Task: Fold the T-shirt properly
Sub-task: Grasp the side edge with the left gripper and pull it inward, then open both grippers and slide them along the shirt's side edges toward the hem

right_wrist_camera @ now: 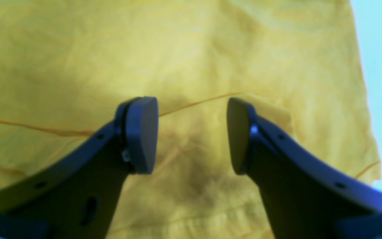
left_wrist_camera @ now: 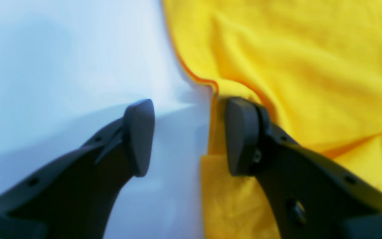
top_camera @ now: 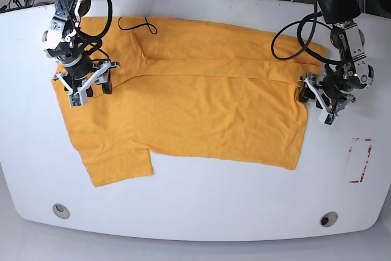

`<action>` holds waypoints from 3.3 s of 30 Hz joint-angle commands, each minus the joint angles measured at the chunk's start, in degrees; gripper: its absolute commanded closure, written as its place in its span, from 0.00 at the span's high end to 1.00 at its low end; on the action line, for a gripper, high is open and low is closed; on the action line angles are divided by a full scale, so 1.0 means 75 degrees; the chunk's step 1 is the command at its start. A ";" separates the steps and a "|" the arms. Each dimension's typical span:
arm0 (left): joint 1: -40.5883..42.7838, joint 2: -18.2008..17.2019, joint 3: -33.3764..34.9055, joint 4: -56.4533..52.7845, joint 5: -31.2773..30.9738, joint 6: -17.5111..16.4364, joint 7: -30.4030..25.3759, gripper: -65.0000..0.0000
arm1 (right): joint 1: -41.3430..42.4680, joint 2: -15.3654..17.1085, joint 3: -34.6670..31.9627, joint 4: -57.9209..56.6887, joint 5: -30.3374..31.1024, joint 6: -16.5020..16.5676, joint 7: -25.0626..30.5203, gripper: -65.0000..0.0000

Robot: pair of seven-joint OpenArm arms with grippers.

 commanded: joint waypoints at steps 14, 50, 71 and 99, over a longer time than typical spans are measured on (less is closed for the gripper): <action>0.0684 -0.0235 0.1326 0.1913 0.0279 -0.0016 0.0405 0.13 | 0.0075 0.0103 0.0070 0.0181 0.0083 0.0014 0.0135 0.49; -0.1347 -0.0796 0.0870 0.0407 -0.0111 -0.0016 0.0233 0.57 | 0.1362 0.0966 0.0132 -0.2189 -0.0046 -0.0087 0.0693 0.49; -0.0059 -0.0414 0.0920 0.1206 0.0100 -0.0016 0.0134 0.59 | 0.0689 0.0450 0.0045 -0.0793 -0.0042 0.0034 0.0349 0.49; -0.0311 -0.0379 0.1008 0.0890 0.0154 -0.0016 0.0029 0.60 | 0.1704 0.0726 0.0130 -0.3353 -0.0112 0.0178 0.0920 0.49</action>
